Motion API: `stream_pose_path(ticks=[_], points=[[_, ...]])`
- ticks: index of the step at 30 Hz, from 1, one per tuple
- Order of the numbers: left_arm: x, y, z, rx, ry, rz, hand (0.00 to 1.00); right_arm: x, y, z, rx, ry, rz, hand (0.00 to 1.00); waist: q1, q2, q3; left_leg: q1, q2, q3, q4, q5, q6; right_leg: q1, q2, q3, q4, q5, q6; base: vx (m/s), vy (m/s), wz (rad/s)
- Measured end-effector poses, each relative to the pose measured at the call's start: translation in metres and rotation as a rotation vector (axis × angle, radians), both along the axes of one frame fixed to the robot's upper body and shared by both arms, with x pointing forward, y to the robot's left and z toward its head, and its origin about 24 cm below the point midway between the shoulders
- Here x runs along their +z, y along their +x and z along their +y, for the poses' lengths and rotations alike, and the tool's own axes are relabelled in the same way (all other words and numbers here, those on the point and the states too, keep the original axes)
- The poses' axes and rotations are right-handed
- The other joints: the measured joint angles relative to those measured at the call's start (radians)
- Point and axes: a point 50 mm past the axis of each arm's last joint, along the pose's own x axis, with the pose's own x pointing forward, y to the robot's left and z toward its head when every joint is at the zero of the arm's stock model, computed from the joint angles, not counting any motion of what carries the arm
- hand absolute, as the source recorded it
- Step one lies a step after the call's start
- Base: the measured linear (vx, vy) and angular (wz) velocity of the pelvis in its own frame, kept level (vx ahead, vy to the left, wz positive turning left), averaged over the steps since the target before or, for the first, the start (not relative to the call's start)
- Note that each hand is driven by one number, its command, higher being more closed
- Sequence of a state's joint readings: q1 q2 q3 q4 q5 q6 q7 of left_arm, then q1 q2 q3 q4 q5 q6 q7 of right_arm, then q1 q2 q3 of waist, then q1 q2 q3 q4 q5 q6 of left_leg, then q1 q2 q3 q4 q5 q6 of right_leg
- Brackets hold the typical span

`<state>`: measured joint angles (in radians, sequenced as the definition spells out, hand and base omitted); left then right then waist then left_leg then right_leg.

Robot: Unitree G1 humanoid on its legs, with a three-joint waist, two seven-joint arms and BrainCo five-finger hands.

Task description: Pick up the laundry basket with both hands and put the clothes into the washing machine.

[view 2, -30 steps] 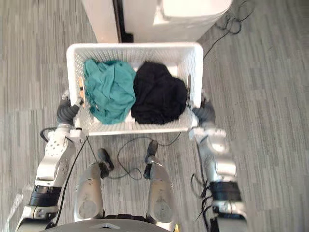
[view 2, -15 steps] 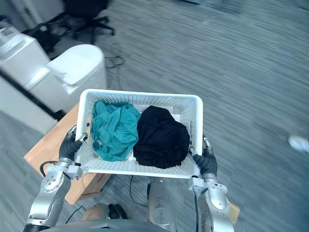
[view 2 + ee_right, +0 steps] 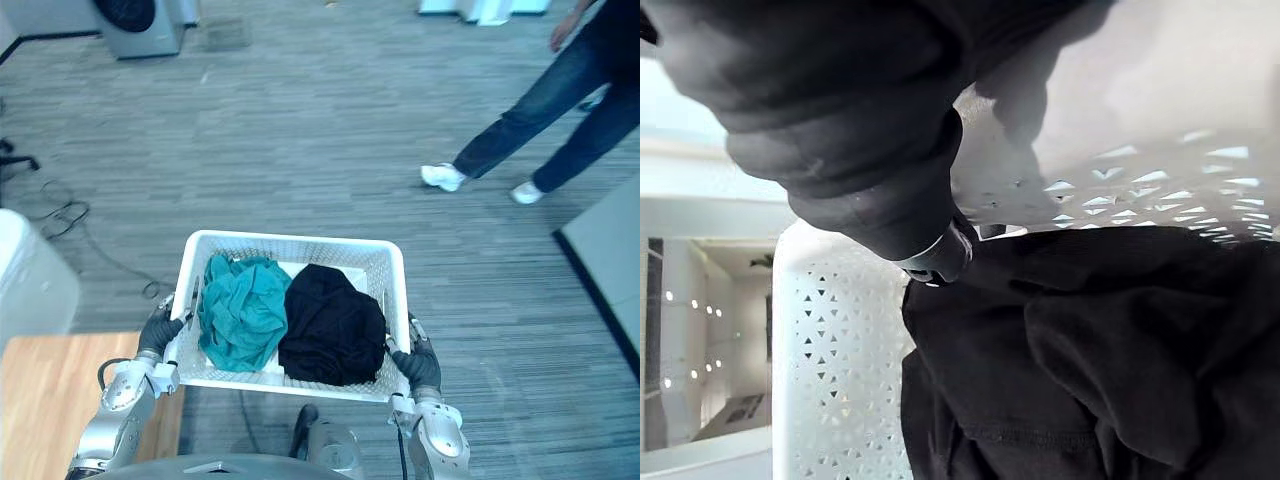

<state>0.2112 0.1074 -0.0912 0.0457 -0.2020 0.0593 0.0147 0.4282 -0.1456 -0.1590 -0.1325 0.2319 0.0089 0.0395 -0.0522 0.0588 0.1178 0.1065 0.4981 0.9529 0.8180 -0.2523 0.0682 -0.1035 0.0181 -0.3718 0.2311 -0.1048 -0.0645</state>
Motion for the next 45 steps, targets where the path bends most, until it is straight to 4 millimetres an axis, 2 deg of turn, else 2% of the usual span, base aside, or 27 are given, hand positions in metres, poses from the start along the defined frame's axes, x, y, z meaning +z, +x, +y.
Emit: stream_pose_path(ticks=[1, 2, 3, 6, 8, 10, 12, 15, 18, 20, 21, 22, 24, 26, 28, 31, 32, 33, 34, 35, 36, 37, 38, 39, 40, 42, 45], points=[[0.0, 0.0, -0.001, -0.003, 0.0, 0.001, 1.0, 0.001, 0.0, -0.001, 0.003, -0.004, -0.001, 1.0, 0.004, -0.003, 0.001, -0.033, 0.003, -0.068, 0.043, -0.012, 0.001, 0.014, 0.005, 0.013, -0.013, 0.0, -0.002, 0.09, -0.061, -0.53], [0.001, 0.002, -0.005, -0.014, -0.003, -0.006, 1.0, 0.002, 0.001, -0.004, 0.004, -0.02, 0.0, 1.0, 0.017, -0.014, 0.007, -0.142, -0.051, -0.27, 0.076, -0.036, -0.03, 0.043, 0.006, 0.04, -0.046, -0.008, -0.015, 0.09, -0.02, -0.54], [0.001, 0.002, -0.006, -0.017, -0.005, -0.008, 1.0, 0.003, 0.001, -0.005, 0.004, -0.024, 0.0, 1.0, 0.031, -0.016, 0.007, -0.197, -0.099, -0.365, 0.055, -0.052, -0.046, 0.059, 0.005, 0.062, -0.067, -0.004, -0.017, 0.09, 0.026, -0.57], [0.0, -0.005, -0.001, 0.011, 0.005, 0.003, 1.0, 0.002, 0.002, -0.001, 0.029, -0.003, 0.0, 1.0, 0.059, -0.018, 0.004, -0.293, -0.215, -0.519, -0.185, -0.06, -0.088, 0.11, 0.002, 0.087, -0.135, 0.017, 0.009, 0.12, 0.066, -0.41], [0.0, -0.008, 0.0, 0.019, 0.006, 0.004, 1.0, 0.002, 0.003, 0.0, 0.039, -0.003, 0.002, 1.0, 0.067, -0.011, 0.0, -0.307, -0.242, -0.527, -0.34, -0.016, -0.089, 0.128, 0.004, 0.087, -0.156, 0.033, 0.033, 0.13, 0.108, -0.09], [-0.003, -0.013, 0.0, 0.025, 0.003, 0.016, 1.0, 0.002, 0.002, 0.0, 0.03, -0.003, 0.004, 1.0, 0.077, -0.009, -0.018, -0.308, -0.278, -0.553, -0.434, 0.121, -0.072, 0.142, 0.0, 0.093, -0.167, 0.035, 0.063, 0.22, 0.182, -0.02], [0.0, -0.011, 0.002, 0.022, 0.015, -0.001, 1.0, 0.002, 0.003, 0.002, 0.033, 0.007, -0.001, 1.0, 0.079, -0.026, -0.032, -0.317, -0.315, -0.547, -0.455, 0.126, -0.056, 0.128, -0.03, 0.1, -0.169, 0.035, 0.088, 0.23, 0.199, 0.06], [0.002, -0.009, 0.009, 0.029, 0.038, -0.009, 1.0, 0.004, 0.011, 0.009, 0.043, 0.025, -0.026, 1.0, 0.091, -0.054, -0.031, -0.33, -0.343, -0.535, -0.444, 0.111, -0.028, 0.114, -0.062, 0.122, -0.171, 0.031, 0.109, 0.15, 0.173, -0.02], [0.006, -0.008, 0.013, 0.047, 0.041, -0.029, 1.0, 0.005, 0.015, 0.013, 0.048, 0.033, -0.04, 1.0, 0.106, -0.054, -0.029, -0.308, -0.373, -0.535, -0.43, 0.049, -0.02, 0.116, -0.097, 0.133, -0.132, -0.009, 0.147, 0.09, 0.156, -0.06], [0.01, -0.009, 0.013, 0.047, 0.041, -0.045, 1.0, 0.003, 0.015, 0.012, 0.043, 0.034, -0.032, 1.0, 0.099, -0.068, -0.022, -0.27, -0.413, -0.539, -0.417, -0.013, -0.018, 0.095, -0.159, 0.132, 0.014, -0.12, 0.16, 0.11, 0.207, 0.1], [0.011, -0.009, 0.013, 0.048, 0.041, -0.047, 1.0, 0.003, 0.015, 0.012, 0.043, 0.034, -0.032, 1.0, 0.093, -0.08, -0.017, -0.241, -0.448, -0.54, -0.423, -0.041, -0.013, 0.031, -0.205, 0.137, 0.214, -0.165, 0.135, 0.14, 0.204, 0.07], [0.013, -0.009, 0.014, 0.052, 0.045, -0.054, 1.0, 0.0, 0.019, 0.013, 0.044, 0.038, -0.03, 1.0, 0.086, -0.086, -0.013, -0.217, -0.472, -0.54, -0.436, -0.053, 0.002, -0.082, -0.26, 0.153, 0.454, -0.146, 0.099, 0.15, 0.158, 0.05], [0.017, -0.008, 0.016, 0.043, 0.079, -0.07, 1.0, -0.007, 0.021, 0.016, 0.041, 0.057, -0.006, 1.0, 0.072, -0.087, -0.007, -0.168, -0.49, -0.541, -0.48, -0.055, 0.007, -0.187, -0.272, 0.171, 0.596, -0.172, 0.1, 0.18, 0.12, 0.07], [0.019, -0.007, 0.018, 0.045, 0.099, -0.077, 1.0, -0.007, 0.021, 0.018, 0.049, 0.061, -0.006, 1.0, 0.069, -0.079, -0.002, -0.134, -0.491, -0.544, -0.516, -0.061, 0.006, -0.265, -0.235, 0.171, 0.549, -0.179, 0.103, 0.28, 0.082, -0.03], [0.021, -0.003, 0.018, 0.052, 0.103, -0.09, 1.0, -0.005, 0.025, 0.018, 0.049, 0.058, -0.02, 1.0, 0.049, -0.068, 0.009, -0.106, -0.49, -0.562, -0.533, -0.067, -0.005, -0.343, -0.174, 0.191, 0.395, -0.146, 0.113, 0.4, 0.041, 0.21], [0.032, 0.01, 0.014, 0.032, 0.12, -0.143, 1.0, 0.0, 0.027, 0.017, 0.029, 0.046, -0.041, 1.0, 0.007, -0.071, 0.013, -0.005, -0.533, -0.611, -0.603, -0.086, -0.038, -0.369, -0.129, 0.208, -0.013, 0.081, 0.126, 0.47, -0.019, 0.49], [0.032, 0.011, 0.014, 0.03, 0.121, -0.148, 1.0, 0.001, 0.027, 0.016, 0.026, 0.043, -0.045, 1.0, 0.004, -0.072, 0.014, 0.007, -0.538, -0.618, -0.607, -0.091, -0.045, -0.371, -0.128, 0.208, -0.023, 0.097, 0.118, 0.62, -0.09, 0.67], [0.034, 0.014, 0.012, 0.02, 0.127, -0.159, 1.0, 0.002, 0.026, 0.015, 0.017, 0.035, -0.048, 1.0, -0.008, -0.073, 0.01, 0.05, -0.544, -0.639, -0.601, -0.113, -0.081, -0.365, -0.13, 0.223, -0.001, 0.129, 0.077, 0.61, -0.173, 0.84], [0.037, 0.017, 0.007, 0.003, 0.127, -0.171, 1.0, 0.001, 0.023, 0.012, 0.008, 0.028, -0.038, 1.0, -0.023, -0.07, 0.006, 0.055, -0.529, -0.674, -0.498, -0.134, -0.115, -0.366, -0.13, 0.251, 0.09, 0.201, 0.052, 0.62, -0.226, 0.97], [0.037, 0.019, 0.004, -0.005, 0.121, -0.177, 1.0, 0.001, 0.022, 0.01, 0.006, 0.021, -0.035, 1.0, -0.025, -0.06, 0.006, 0.028, -0.501, -0.678, -0.406, -0.138, -0.121, -0.364, -0.131, 0.245, 0.133, 0.185, 0.055, 0.62, -0.261, 0.76], [0.038, 0.02, 0.0, -0.004, 0.107, -0.18, 1.0, 0.004, 0.023, 0.006, 0.013, 0.001, -0.04, 1.0, -0.006, -0.014, 0.0, -0.06, -0.404, -0.668, -0.156, -0.113, -0.143, -0.34, -0.104, 0.212, 0.169, 0.116, 0.05, 0.76, -0.293, 0.25], [0.036, 0.018, 0.0, 0.009, 0.096, -0.174, 1.0, 0.011, 0.024, 0.005, 0.023, -0.014, -0.063, 1.0, 0.014, 0.02, 0.002, -0.151, -0.258, -0.62, 0.128, 0.063, -0.122, -0.282, -0.051, 0.192, 0.2, 0.047, 0.02, 0.63, -0.221, 0.02], [0.035, 0.018, 0.0, 0.011, 0.096, -0.17, 1.0, 0.011, 0.025, 0.005, 0.024, -0.016, -0.065, 1.0, 0.02, 0.02, 0.001, -0.161, -0.23, -0.605, 0.17, 0.12, -0.106, -0.268, -0.041, 0.191, 0.206, 0.031, 0.011, 0.64, -0.196, -0.29], [0.032, 0.015, 0.0, 0.023, 0.077, -0.153, 1.0, 0.014, 0.025, 0.005, 0.025, -0.02, -0.074, 1.0, 0.046, 0.019, 0.002, -0.186, -0.132, -0.558, 0.337, 0.198, -0.072, -0.206, -0.016, 0.193, 0.214, -0.012, -0.006, 0.49, -0.125, -0.38], [0.03, 0.013, 0.0, 0.03, 0.061, -0.145, 1.0, 0.017, 0.026, 0.005, 0.015, -0.025, -0.087, 1.0, 0.055, 0.007, 0.009, -0.22, -0.083, -0.531, 0.448, 0.185, -0.056, -0.139, -0.01, 0.201, 0.212, -0.056, -0.014, 0.61, -0.147, -0.3], [0.028, 0.009, 0.001, 0.041, 0.045, -0.14, 1.0, 0.019, 0.026, 0.006, 0.009, -0.027, -0.097, 1.0, 0.056, -0.016, 0.011, -0.272, -0.082, -0.499, 0.473, 0.134, -0.032, -0.055, -0.023, 0.228, 0.183, -0.104, -0.008, 0.62, -0.081, -0.08], [0.024, 0.004, 0.001, 0.049, 0.037, -0.123, 1.0, 0.02, 0.026, 0.005, 0.013, -0.032, -0.096, 1.0, 0.056, -0.027, 0.01, -0.392, -0.176, -0.483, 0.211, 0.031, -0.06, 0.062, -0.069, 0.232, 0.102, -0.149, 0.02, 0.49, 0.019, -0.01]])
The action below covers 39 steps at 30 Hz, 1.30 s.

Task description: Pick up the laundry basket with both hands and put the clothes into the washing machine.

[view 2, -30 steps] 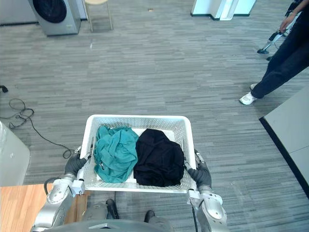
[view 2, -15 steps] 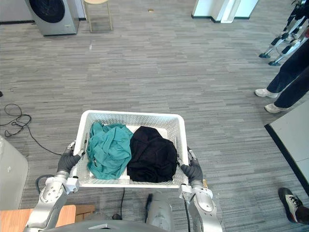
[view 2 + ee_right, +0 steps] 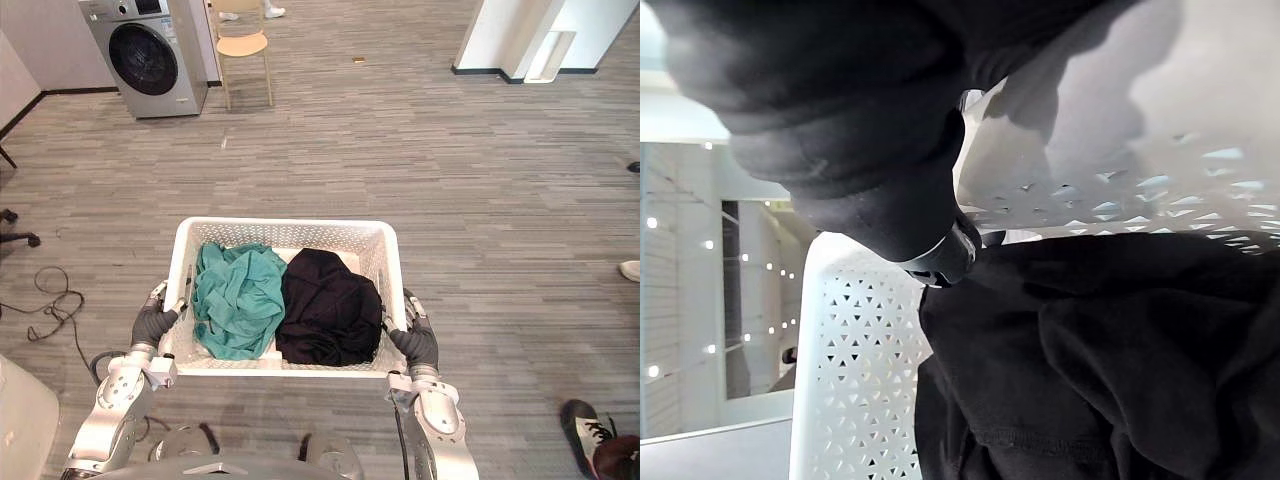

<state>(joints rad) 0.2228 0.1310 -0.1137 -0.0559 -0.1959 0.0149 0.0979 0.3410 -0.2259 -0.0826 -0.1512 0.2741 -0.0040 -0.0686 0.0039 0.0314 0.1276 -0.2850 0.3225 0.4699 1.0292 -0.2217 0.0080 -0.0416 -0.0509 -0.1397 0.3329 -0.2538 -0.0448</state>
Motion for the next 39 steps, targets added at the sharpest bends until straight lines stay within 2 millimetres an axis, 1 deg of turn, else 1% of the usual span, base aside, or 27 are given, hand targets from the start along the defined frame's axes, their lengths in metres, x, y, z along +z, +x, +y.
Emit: stream_pose_path(ticks=[2, 4, 5, 7, 8, 9, 10, 11, 12, 14, 16, 17, 19, 20, 21, 22, 23, 25, 26, 27, 28, 29, 31, 33, 35, 37, 39], points=[[-0.003, -0.003, 0.0, 0.004, -0.004, 0.012, 1.0, 0.0, 0.0, 0.0, -0.001, 0.0, 0.002, 1.0, -0.002, 0.002, -0.001, -0.041, -0.072, -0.013, -0.307, -0.001, -0.025, 0.083, -0.034, -0.017, -0.041, -0.03, 0.024, 0.57, 0.122, 0.17], [-0.003, -0.005, -0.002, 0.013, -0.018, 0.016, 1.0, 0.0, -0.001, -0.002, -0.001, -0.01, 0.004, 1.0, 0.011, 0.01, -0.006, -0.044, -0.142, -0.067, -0.713, 0.086, -0.104, 0.195, -0.049, -0.039, -0.111, -0.048, 0.069, 0.71, 0.182, 0.11], [-0.003, -0.006, -0.003, 0.016, -0.025, 0.016, 1.0, 0.001, -0.001, -0.003, 0.001, -0.02, 0.004, 1.0, 0.025, 0.016, -0.01, -0.043, -0.157, -0.097, -0.8, 0.117, -0.121, 0.236, -0.051, -0.036, -0.125, -0.062, 0.095, 0.83, 0.277, -0.18], [-0.008, -0.011, -0.004, 0.022, -0.034, 0.044, 1.0, -0.003, -0.005, -0.004, -0.01, -0.017, 0.02, 1.0, 0.04, 0.011, -0.043, -0.045, -0.21, -0.165, -0.763, 0.234, -0.059, 0.222, -0.099, -0.005, 0.06, -0.107, 0.118, 0.64, 0.258, -0.23], [-0.01, -0.013, -0.004, 0.02, -0.032, 0.055, 1.0, -0.005, -0.009, -0.004, -0.014, -0.017, 0.035, 1.0, 0.037, -0.013, -0.056, -0.044, -0.231, -0.164, -0.742, 0.244, -0.038, 0.179, -0.13, 0.011, 0.176, -0.104, 0.121, 0.75, 0.309, -0.04], [-0.01, -0.013, -0.004, 0.001, -0.02, 0.055, 1.0, -0.01, -0.015, -0.004, -0.035, -0.004, 0.052, 1.0, 0.029, -0.061, -0.07, -0.017, -0.282, -0.141, -0.699, 0.216, 0.005, 0.078, -0.219, 0.055, 0.43, -0.038, 0.191, 0.89, 0.321, 0.12], [-0.01, -0.014, -0.002, -0.013, 0.011, 0.061, 1.0, -0.015, -0.018, -0.003, -0.056, 0.006, 0.069, 1.0, 0.018, -0.123, -0.074, 0.031, -0.342, -0.114, -0.681, 0.157, 0.032, -0.01, -0.309, 0.079, 0.644, 0.132, 0.211, 0.74, 0.26, 0.15], [-0.011, -0.014, -0.002, -0.018, 0.021, 0.069, 1.0, -0.019, -0.019, -0.003, -0.069, 0.014, 0.082, 1.0, 0.008, -0.138, -0.079, 0.057, -0.359, -0.112, -0.683, 0.134, 0.047, -0.044, -0.344, 0.079, 0.721, 0.202, 0.199, 0.7, 0.154, 0.06], [-0.012, -0.014, -0.002, -0.024, 0.045, 0.076, 1.0, -0.026, -0.019, -0.003, -0.08, 0.011, 0.107, 1.0, -0.005, -0.136, -0.076, 0.117, -0.365, -0.127, -0.689, 0.088, 0.052, -0.111, -0.361, 0.047, 0.849, 0.169, 0.141, 0.65, 0.127, -0.07], [-0.011, -0.011, -0.005, -0.04, 0.059, 0.073, 1.0, -0.027, -0.022, -0.004, -0.094, 0.006, 0.115, 1.0, -0.019, -0.084, -0.056, 0.229, -0.343, -0.162, -0.747, 0.051, 0.041, -0.188, -0.302, -0.01, 0.901, 0.054, 0.095, 0.67, 0.116, -0.01], [-0.002, 0.002, -0.015, -0.099, 0.082, 0.027, 1.0, -0.025, -0.024, -0.011, -0.128, -0.002, 0.108, 1.0, -0.045, -0.027, -0.052, 0.342, -0.314, -0.196, -0.85, 0.048, 0.026, -0.326, -0.202, -0.073, 0.748, -0.044, 0.084, 0.57, 0.053, 0.33], [0.001, 0.007, -0.018, -0.116, 0.087, 0.011, 1.0, -0.024, -0.025, -0.014, -0.137, -0.004, 0.104, 1.0, -0.051, -0.023, -0.05, 0.365, -0.311, -0.2, -0.871, 0.049, 0.024, -0.357, -0.192, -0.086, 0.663, -0.046, 0.081, 0.58, 0.002, 0.49], [0.008, 0.024, -0.026, -0.164, 0.098, -0.028, 1.0, -0.023, -0.026, -0.018, -0.166, -0.006, 0.096, 1.0, -0.071, -0.023, -0.05, 0.446, -0.31, -0.222, -0.934, 0.046, 0.015, -0.418, -0.167, -0.121, 0.163, 0.069, 0.072, 0.6, -0.075, 0.59], [0.009, 0.027, -0.027, -0.173, 0.099, -0.032, 1.0, -0.023, -0.026, -0.018, -0.175, -0.004, 0.095, 1.0, -0.075, -0.027, -0.048, 0.474, -0.311, -0.224, -0.951, 0.041, 0.007, -0.416, -0.159, -0.127, 0.038, 0.122, 0.074, 0.79, -0.183, 0.59], [0.008, 0.028, -0.027, -0.176, 0.101, -0.03, 1.0, -0.023, -0.026, -0.017, -0.179, -0.004, 0.096, 1.0, -0.081, -0.041, -0.053, 0.529, -0.317, -0.23, -0.968, 0.012, -0.039, -0.414, -0.154, -0.125, -0.099, 0.188, 0.075, 0.72, -0.193, 0.53], [0.005, 0.026, -0.027, -0.173, 0.099, -0.019, 1.0, -0.025, -0.029, -0.017, -0.179, -0.005, 0.107, 1.0, -0.084, -0.057, -0.062, 0.584, -0.313, -0.252, -0.946, -0.042, -0.084, -0.419, -0.149, -0.088, -0.062, 0.238, 0.027, 0.89, -0.285, 0.49], [0.001, 0.026, -0.03, -0.169, 0.087, 0.001, 1.0, -0.028, -0.03, -0.019, -0.186, -0.011, 0.121, 1.0, -0.08, -0.045, -0.074, 0.57, -0.272, -0.252, -0.816, -0.077, -0.091, -0.445, -0.14, -0.082, 0.071, 0.277, 0.019, 0.77, -0.347, 0.28], [-0.002, 0.025, -0.029, -0.169, 0.097, 0.014, 1.0, -0.029, -0.03, -0.018, -0.186, -0.008, 0.13, 1.0, -0.07, -0.032, -0.07, 0.499, -0.204, -0.243, -0.574, -0.069, -0.084, -0.419, -0.124, -0.104, 0.125, 0.274, 0.015, 0.78, -0.423, -0.01], [-0.007, 0.021, -0.032, -0.163, 0.075, 0.032, 1.0, -0.026, -0.028, -0.021, -0.18, -0.023, 0.123, 1.0, -0.055, 0.026, -0.056, 0.343, -0.021, -0.236, -0.137, 0.134, -0.058, -0.333, -0.029, -0.139, 0.148, 0.175, -0.017, 0.53, -0.291, -0.18], [-0.008, 0.02, -0.032, -0.16, 0.071, 0.037, 1.0, -0.025, -0.027, -0.021, -0.179, -0.026, 0.121, 1.0, -0.051, 0.033, -0.056, 0.323, 0.004, -0.231, -0.083, 0.164, -0.054, -0.319, -0.015, -0.136, 0.15, 0.164, -0.026, 0.7, -0.311, -0.56], [-0.012, 0.015, -0.034, -0.152, 0.056, 0.056, 1.0, -0.022, -0.025, -0.024, -0.177, -0.038, 0.111, 1.0, -0.028, 0.039, -0.052, 0.262, 0.065, -0.219, 0.145, 0.192, -0.043, -0.259, 0.025, -0.13, 0.154, 0.116, -0.045, 0.55, -0.195, -0.61], [-0.015, 0.01, -0.034, -0.145, 0.036, 0.069, 1.0, -0.017, -0.025, -0.025, -0.182, -0.047, 0.095, 1.0, -0.02, 0.027, -0.036, 0.205, 0.08, -0.211, 0.282, 0.176, -0.02, -0.184, 0.042, -0.114, 0.153, 0.073, -0.046, 0.67, -0.234, -0.59], [-0.019, 0.002, -0.031, -0.129, 0.021, 0.09, 1.0, -0.011, -0.023, -0.024, -0.181, -0.053, 0.069, 1.0, -0.015, 0.006, -0.025, 0.129, 0.083, -0.164, 0.341, 0.137, 0.019, -0.088, 0.058, -0.079, 0.116, 0.027, -0.044, 0.59, -0.185, -0.35], [-0.023, -0.007, -0.028, -0.104, -0.001, 0.114, 1.0, -0.003, -0.018, -0.023, -0.175, -0.062, 0.027, 1.0, 0.009, 0.004, -0.024, 0.044, 0.047, -0.117, 0.241, 0.079, 0.014, -0.023, 0.075, -0.024, 0.053, 0.009, -0.052, 0.59, -0.113, -0.76], [-0.027, -0.012, -0.026, -0.081, -0.017, 0.132, 1.0, 0.0, -0.012, -0.022, -0.169, -0.035, 0.004, 1.0, 0.038, 0.004, -0.022, -0.035, -0.026, -0.099, -0.029, 0.038, -0.016, 0.027, 0.08, 0.031, -0.003, -0.007, -0.046, 0.58, -0.037, -0.88], [-0.029, -0.02, -0.022, -0.036, -0.04, 0.146, 1.0, -0.003, -0.008, -0.019, -0.153, -0.024, 0.01, 1.0, 0.044, 0.013, -0.027, -0.041, -0.099, -0.053, -0.592, 0.085, -0.116, 0.113, 0.087, 0.047, -0.067, -0.046, -0.019, 0.58, 0.046, -0.46], [-0.028, -0.022, -0.023, -0.031, -0.046, 0.144, 1.0, -0.007, -0.008, -0.02, -0.156, -0.026, 0.028, 1.0, 0.046, 0.016, -0.033, -0.039, -0.134, -0.028, -0.793, 0.151, -0.125, 0.186, 0.091, 0.043, -0.089, -0.078, 0.025, 0.71, 0.138, -0.07]])
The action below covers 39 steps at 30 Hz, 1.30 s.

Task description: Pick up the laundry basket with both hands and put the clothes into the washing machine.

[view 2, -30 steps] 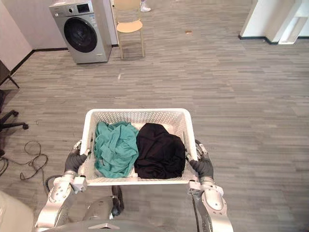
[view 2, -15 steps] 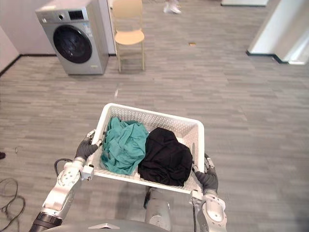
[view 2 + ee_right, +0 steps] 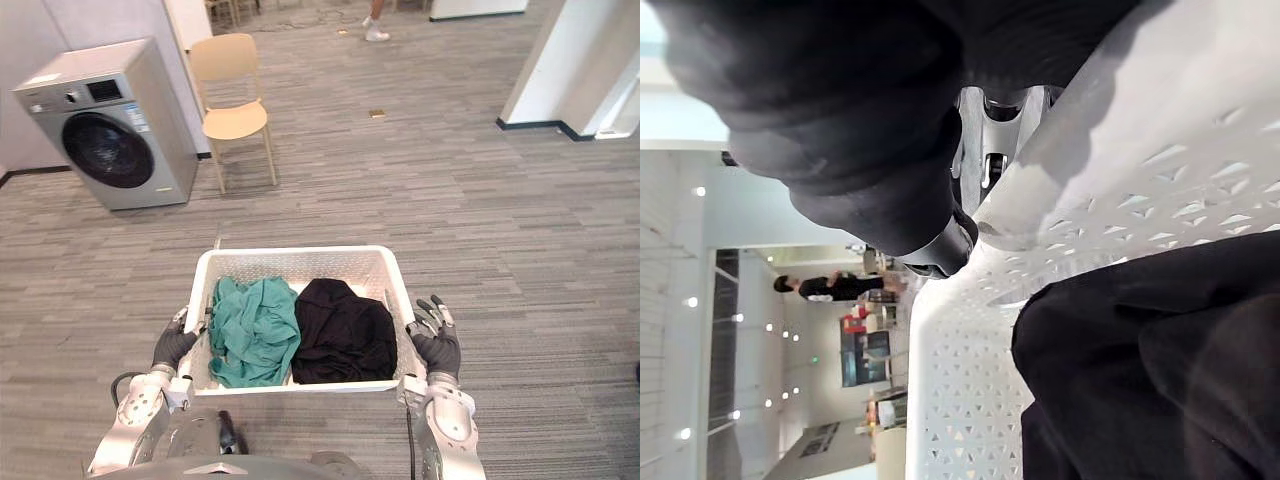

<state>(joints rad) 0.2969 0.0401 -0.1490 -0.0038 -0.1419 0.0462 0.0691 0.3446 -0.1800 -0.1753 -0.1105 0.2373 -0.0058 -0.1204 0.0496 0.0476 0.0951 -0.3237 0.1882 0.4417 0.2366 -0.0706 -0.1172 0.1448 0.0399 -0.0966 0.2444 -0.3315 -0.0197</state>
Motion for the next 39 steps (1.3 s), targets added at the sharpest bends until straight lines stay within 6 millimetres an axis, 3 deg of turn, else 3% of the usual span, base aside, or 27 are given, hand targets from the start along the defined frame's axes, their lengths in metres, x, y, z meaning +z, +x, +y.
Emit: stream_pose_path(ticks=[2, 3, 4, 5, 6, 7, 10, 12, 13, 15, 16, 17, 18, 19, 20, 21, 24, 26, 29, 31, 32, 34, 35, 36, 37, 38, 39], points=[[-0.002, -0.004, -0.003, 0.004, -0.003, 0.012, 1.0, -0.009, -0.003, -0.002, -0.009, -0.001, 0.041, 1.0, 0.006, -0.004, -0.018, 0.01, -0.073, 0.016, 0.0, 0.024, 0.045, 0.024, -0.03, 0.0, 0.182, -0.049, 0.088, 0.8, 0.204, -0.28], [-0.002, -0.005, 0.001, 0.009, 0.013, 0.015, 1.0, -0.013, -0.004, 0.001, -0.007, 0.018, 0.052, 1.0, 0.017, -0.025, -0.02, 0.038, -0.123, -0.035, 0.037, 0.09, 0.209, -0.07, -0.086, 0.007, 0.495, -0.039, 0.149, 0.79, 0.235, -0.58], [-0.003, -0.006, 0.011, 0.004, 0.056, 0.022, 1.0, -0.021, -0.005, 0.008, -0.011, 0.058, 0.069, 1.0, 0.024, -0.082, -0.036, 0.06, -0.16, -0.008, 0.129, 0.053, 0.228, -0.17, -0.189, 0.003, 0.772, 0.086, 0.265, 0.94, 0.247, -0.42], [-0.004, -0.006, 0.013, -0.007, 0.075, 0.026, 1.0, -0.027, -0.008, 0.01, -0.021, 0.078, 0.086, 1.0, 0.011, -0.11, -0.047, 0.073, -0.183, -0.01, 0.152, 0.007, 0.233, -0.207, -0.23, -0.003, 0.856, 0.192, 0.276, 0.78, 0.156, 0.09], [-0.002, -0.004, 0.015, -0.024, 0.101, 0.022, 1.0, -0.036, -0.012, 0.013, -0.037, 0.103, 0.118, 1.0, -0.02, -0.133, -0.053, 0.112, -0.215, -0.032, 0.169, -0.059, 0.238, -0.256, -0.303, -0.032, 0.971, 0.276, 0.203, 0.94, 0.16, 0.29], [-0.001, -0.002, 0.016, -0.028, 0.115, 0.016, 1.0, -0.038, -0.012, 0.014, -0.041, 0.11, 0.126, 1.0, -0.023, -0.121, -0.043, 0.161, -0.221, -0.051, 0.162, -0.108, 0.231, -0.324, -0.323, -0.054, 1.036, 0.193, 0.127, 0.76, 0.134, 0.18], [0.001, 0.002, 0.014, -0.036, 0.124, 0.002, 1.0, -0.038, -0.013, 0.013, -0.04, 0.106, 0.126, 1.0, -0.047, -0.061, -0.014, 0.289, -0.205, -0.095, 0.084, -0.157, 0.201, -0.442, -0.304, -0.1, 0.976, 0.051, 0.058, 0.72, 0.072, 0.16], [0.006, 0.009, 0.013, -0.047, 0.124, -0.024, 1.0, -0.036, -0.012, 0.012, -0.031, 0.1, 0.12, 1.0, -0.066, -0.024, -0.012, 0.394, -0.178, -0.12, 0.014, -0.176, 0.155, -0.572, -0.246, -0.088, 0.621, 0.031, 0.058, 0.67, -0.005, 0.42], [0.007, 0.011, 0.013, -0.05, 0.126, -0.03, 1.0, -0.036, -0.011, 0.012, -0.024, 0.099, 0.117, 1.0, -0.069, -0.021, -0.012, 0.418, -0.173, -0.124, 0.002, -0.18, 0.147, -0.583, -0.223, -0.073, 0.478, 0.062, 0.064, 0.58, -0.082, 0.4], [0.01, 0.014, 0.014, -0.055, 0.129, -0.044, 1.0, -0.031, -0.011, 0.012, -0.007, 0.089, 0.103, 1.0, -0.08, -0.042, -0.021, 0.497, -0.169, -0.179, 0.008, -0.233, 0.075, -0.577, -0.167, 0.006, 0.04, 0.285, 0.066, 0.83, -0.199, 0.84], [0.01, 0.017, 0.012, -0.064, 0.129, -0.046, 1.0, -0.03, -0.014, 0.012, -0.004, 0.082, 0.103, 1.0, -0.099, -0.06, -0.027, 0.505, -0.16, -0.232, 0.108, -0.293, 0.063, -0.579, -0.157, 0.074, 0.096, 0.42, 0.065, 0.79, -0.279, 1.16], [0.008, 0.019, 0.007, -0.073, 0.12, -0.044, 1.0, -0.029, -0.015, 0.009, 0.0, 0.066, 0.11, 1.0, -0.103, -0.051, -0.023, 0.485, -0.136, -0.253, 0.208, -0.312, 0.068, -0.591, -0.147, 0.082, 0.192, 0.391, 0.063, 0.75, -0.331, 1.09], [0.007, 0.021, 0.002, -0.077, 0.107, -0.041, 1.0, -0.025, -0.013, 0.003, 0.017, 0.034, 0.116, 1.0, -0.093, -0.013, -0.019, 0.409, -0.048, -0.263, 0.464, -0.28, 0.076, -0.572, -0.135, 0.026, 0.293, 0.285, 0.037, 0.69, -0.281, 0.63], [0.008, 0.021, 0.0, -0.078, 0.103, -0.043, 1.0, -0.022, -0.013, 0.002, 0.024, 0.023, 0.11, 1.0, -0.093, 0.007, -0.019, 0.357, -0.002, -0.267, 0.597, -0.223, 0.081, -0.553, -0.132, -0.01, 0.322, 0.252, 0.027, 0.67, -0.247, 0.53], [0.008, 0.022, 0.0, -0.071, 0.097, -0.047, 1.0, -0.014, -0.012, 0.002, 0.031, 0.01, 0.083, 1.0, -0.078, 0.016, -0.014, 0.265, 0.096, -0.262, 0.834, -0.064, 0.105, -0.509, -0.114, -0.04, 0.37, 0.178, -0.001, 0.66, -0.211, 0.3], [0.008, 0.021, 0.0, -0.063, 0.093, -0.045, 1.0, -0.009, -0.012, 0.002, 0.033, 0.008, 0.058, 1.0, -0.058, 0.026, -0.011, 0.215, 0.162, -0.241, 0.992, -0.032, 0.128, -0.46, -0.097, -0.057, 0.372, 0.144, -0.021, 0.62, -0.208, 0.24], [0.009, 0.021, 0.002, -0.047, 0.087, -0.049, 1.0, -0.002, -0.01, 0.004, 0.032, 0.009, 0.024, 1.0, -0.041, -0.002, 0.009, 0.116, 0.219, -0.167, 1.172, -0.073, 0.198, -0.265, -0.1, -0.078, 0.302, 0.044, -0.032, 0.55, -0.171, 0.29], [0.01, 0.022, 0.002, -0.043, 0.084, -0.057, 1.0, 0.0, -0.009, 0.003, 0.034, 0.007, 0.012, 1.0, -0.037, -0.013, 0.003, 0.061, 0.185, -0.102, 1.03, -0.114, 0.181, -0.201, -0.126, -0.099, 0.253, 0.016, -0.021, 0.5, -0.093, 0.38], [0.013, 0.023, 0.001, -0.04, 0.08, -0.071, 1.0, 0.001, -0.008, 0.003, 0.035, 0.004, 0.009, 1.0, -0.033, -0.014, 0.004, -0.009, 0.084, -0.03, 0.567, -0.148, 0.11, -0.127, -0.174, -0.125, 0.193, -0.019, 0.008, 0.52, 0.034, 0.3], [0.013, 0.023, -0.001, -0.04, 0.072, -0.068, 1.0, 0.0, -0.009, 0.001, 0.028, 0.001, 0.018, 1.0, -0.037, -0.009, 0.001, 0.015, 0.003, 0.007, 0.14, -0.066, 0.025, -0.012, -0.19, -0.169, 0.093, -0.015, 0.06, 0.58, 0.101, 0.33], [0.013, 0.023, -0.002, -0.039, 0.069, -0.07, 1.0, 0.0, -0.009, 0.0, 0.026, -0.003, 0.018, 1.0, -0.035, -0.008, 0.0, 0.022, -0.016, 0.01, 0.07, -0.039, 0.021, 0.021, -0.19, -0.175, 0.073, -0.011, 0.083, 0.75, 0.167, 0.24], [0.014, 0.023, -0.006, -0.042, 0.055, -0.072, 1.0, 0.001, -0.01, -0.004, 0.018, -0.014, 0.017, 1.0, -0.033, 0.009, -0.012, 0.029, -0.067, 0.01, 0.006, 0.012, 0.054, 0.06, -0.203, -0.156, 0.124, -0.03, 0.14, 0.61, 0.219, 0.06], [0.013, 0.023, -0.006, -0.041, 0.054, -0.068, 1.0, -0.001, -0.013, -0.003, 0.008, -0.006, 0.025, 1.0, -0.03, -0.003, -0.02, 0.032, -0.107, -0.039, 0.052, 0.083, 0.169, 0.014, -0.242, -0.107, 0.314, -0.044, 0.165, 0.67, 0.298, 0.03], [0.012, 0.021, -0.002, -0.049, 0.073, -0.062, 1.0, -0.007, -0.018, 0.0, -0.007, 0.016, 0.042, 1.0, -0.027, -0.061, -0.033, 0.054, -0.162, -0.027, 0.106, 0.049, 0.201, -0.082, -0.331, -0.044, 0.569, 0.018, 0.236, 0.67, 0.262, 0.12], [0.011, 0.021, -0.001, -0.062, 0.08, -0.061, 1.0, -0.009, -0.021, 0.002, -0.018, 0.029, 0.049, 1.0, -0.035, -0.076, -0.043, 0.069, -0.192, -0.027, 0.12, 0.013, 0.204, -0.123, -0.369, -0.017, 0.674, 0.095, 0.255, 0.66, 0.187, 0.36], [0.011, 0.021, 0.001, -0.072, 0.094, -0.058, 1.0, -0.014, -0.023, 0.003, -0.033, 0.045, 0.064, 1.0, -0.052, -0.1, -0.05, 0.106, -0.228, -0.037, 0.127, -0.036, 0.219, -0.205, -0.422, 0.008, 0.835, 0.24, 0.25, 0.65, 0.138, 0.33], [0.011, 0.021, 0.003, -0.072, 0.104, -0.053, 1.0, -0.019, -0.022, 0.005, -0.037, 0.062, 0.075, 1.0, -0.055, -0.096, -0.047, 0.15, -0.235, -0.047, 0.119, -0.066, 0.223, -0.282, -0.441, -0.008, 0.944, 0.196, 0.181, 0.75, 0.163, 0.2]])
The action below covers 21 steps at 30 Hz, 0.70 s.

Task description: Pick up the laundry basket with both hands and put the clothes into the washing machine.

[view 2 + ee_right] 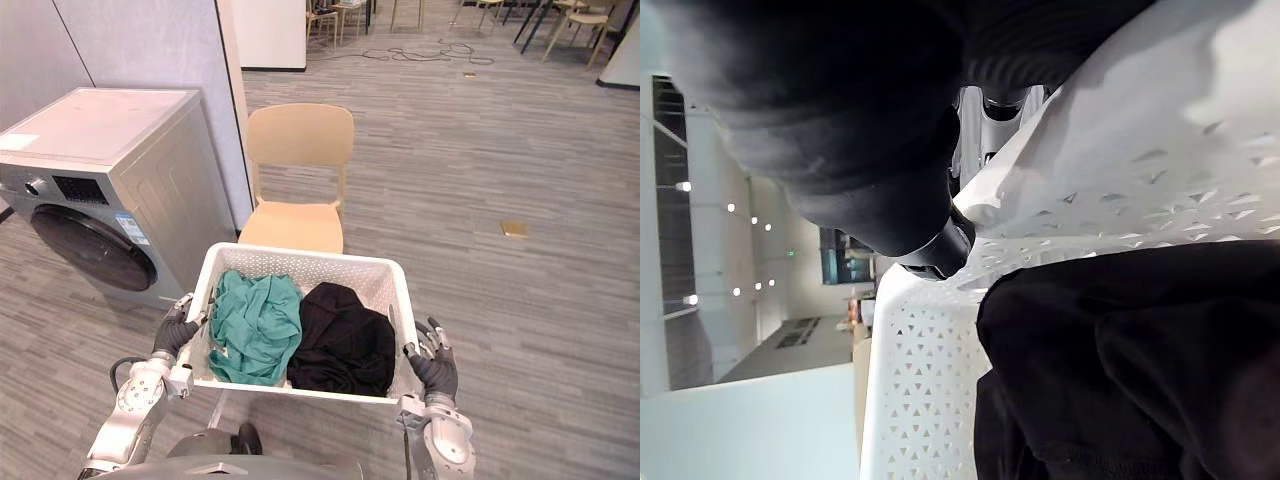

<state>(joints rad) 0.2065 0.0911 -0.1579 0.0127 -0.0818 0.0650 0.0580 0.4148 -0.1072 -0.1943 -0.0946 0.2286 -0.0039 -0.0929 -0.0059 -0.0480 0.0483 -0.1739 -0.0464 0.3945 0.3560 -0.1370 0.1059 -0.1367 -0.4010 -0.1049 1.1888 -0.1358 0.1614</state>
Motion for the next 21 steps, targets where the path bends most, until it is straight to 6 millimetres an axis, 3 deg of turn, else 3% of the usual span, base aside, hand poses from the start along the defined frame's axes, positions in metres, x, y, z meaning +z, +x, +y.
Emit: stream_pose_path(ticks=[1, 3, 5, 6, 8, 9, 10, 13, 15, 18, 19, 20, 21], points=[[0.0, 0.0, 0.002, -0.003, 0.012, 0.004, 1.0, -0.001, 0.0, 0.001, -0.001, 0.007, 0.004, 1.0, 0.001, 0.012, 0.006, 0.046, 0.0, -0.012, -0.025, -0.008, -0.008, -0.038, 0.006, -0.025, 0.028, -0.05, -0.039, 0.6, 0.124, 0.03], [0.0, 0.0, 0.003, -0.004, 0.019, 0.005, 1.0, -0.003, -0.002, 0.002, -0.001, 0.015, 0.008, 1.0, -0.006, 0.038, 0.015, 0.146, 0.004, -0.041, -0.095, -0.012, -0.013, -0.091, 0.044, -0.082, -0.023, -0.128, -0.054, 0.55, 0.074, 0.21], [0.003, 0.004, 0.003, -0.01, 0.023, -0.01, 1.0, -0.002, 0.0, 0.003, 0.003, 0.015, 0.001, 1.0, -0.015, 0.047, 0.019, 0.209, 0.009, -0.066, -0.135, -0.012, -0.013, -0.144, 0.094, -0.098, -0.182, -0.171, -0.066, 0.48, -0.006, 0.35], [0.005, 0.007, 0.003, -0.013, 0.026, -0.021, 1.0, -0.001, 0.002, 0.003, 0.01, 0.016, -0.008, 1.0, -0.019, 0.048, 0.02, 0.226, 0.017, -0.07, -0.134, -0.013, -0.015, -0.177, 0.129, -0.09, -0.341, -0.173, -0.07, 0.42, -0.094, 0.4], [0.008, 0.011, 0.002, -0.023, 0.031, -0.037, 1.0, 0.0, 0.003, 0.002, 0.017, 0.012, -0.012, 1.0, -0.027, 0.052, 0.021, 0.249, 0.04, -0.073, -0.124, -0.043, -0.07, -0.201, 0.198, -0.037, -0.597, -0.1, -0.076, 0.41, -0.119, 0.51], [0.009, 0.013, 0.001, -0.037, 0.042, -0.044, 1.0, -0.001, 0.001, 0.002, 0.014, 0.014, -0.007, 1.0, -0.033, 0.03, 0.019, 0.27, 0.034, -0.08, -0.112, -0.083, -0.127, -0.196, 0.213, -0.004, -0.737, 0.029, -0.089, 0.48, -0.2, 0.68], [0.006, 0.016, -0.002, -0.049, 0.042, -0.035, 1.0, -0.002, 0.001, 0.002, 0.014, 0.013, 0.001, 1.0, -0.043, 0.023, 0.019, 0.284, 0.035, -0.106, -0.094, -0.124, -0.148, -0.195, 0.217, 0.005, -0.74, 0.14, -0.11, 0.4, -0.175, 0.58], [0.002, 0.025, -0.015, -0.079, 0.03, -0.02, 1.0, 0.001, 0.003, -0.009, 0.034, -0.04, 0.017, 1.0, -0.029, 0.075, 0.011, 0.254, 0.115, -0.12, 0.006, -0.125, -0.157, -0.157, 0.248, -0.044, -0.747, 0.077, -0.133, 0.37, -0.219, 0.3], [0.003, 0.03, -0.018, -0.09, 0.03, -0.027, 1.0, 0.001, 0.003, -0.011, 0.027, -0.044, 0.018, 1.0, -0.036, 0.078, 0.039, 0.207, 0.175, -0.12, 0.187, -0.108, -0.175, -0.096, 0.269, -0.074, -0.749, 0.04, -0.146, 0.21, -0.201, 0.32], [0.001, 0.027, -0.021, -0.095, 0.021, -0.016, 1.0, 0.008, -0.002, -0.013, 0.02, -0.062, -0.001, 1.0, -0.009, 0.071, 0.061, 0.103, 0.281, -0.11, 0.508, -0.022, -0.135, -0.006, 0.305, -0.08, -0.753, -0.032, -0.172, 0.18, -0.157, -0.1], [0.001, 0.027, -0.022, -0.095, 0.02, -0.015, 1.0, 0.01, -0.003, -0.013, 0.014, -0.067, -0.006, 1.0, -0.009, 0.07, 0.061, 0.093, 0.287, -0.106, 0.52, -0.041, -0.135, 0.007, 0.304, -0.08, -0.757, -0.039, -0.174, 0.2, -0.079, -0.06], [0.002, 0.027, -0.024, -0.094, 0.005, -0.02, 1.0, 0.015, -0.006, -0.015, -0.001, -0.079, -0.018, 1.0, -0.019, 0.069, 0.061, 0.065, 0.281, -0.079, 0.452, -0.098, -0.132, 0.027, 0.296, -0.081, -0.784, -0.042, -0.177, 0.16, -0.036, 0.05], [0.002, 0.027, -0.025, -0.095, 0.003, -0.024, 1.0, 0.016, -0.006, -0.015, -0.004, -0.081, -0.02, 1.0, -0.021, 0.068, 0.06, 0.059, 0.274, -0.066, 0.387, -0.113, -0.133, 0.03, 0.292, -0.081, -0.797, -0.04, -0.179, 0.16, -0.005, 0.06]])
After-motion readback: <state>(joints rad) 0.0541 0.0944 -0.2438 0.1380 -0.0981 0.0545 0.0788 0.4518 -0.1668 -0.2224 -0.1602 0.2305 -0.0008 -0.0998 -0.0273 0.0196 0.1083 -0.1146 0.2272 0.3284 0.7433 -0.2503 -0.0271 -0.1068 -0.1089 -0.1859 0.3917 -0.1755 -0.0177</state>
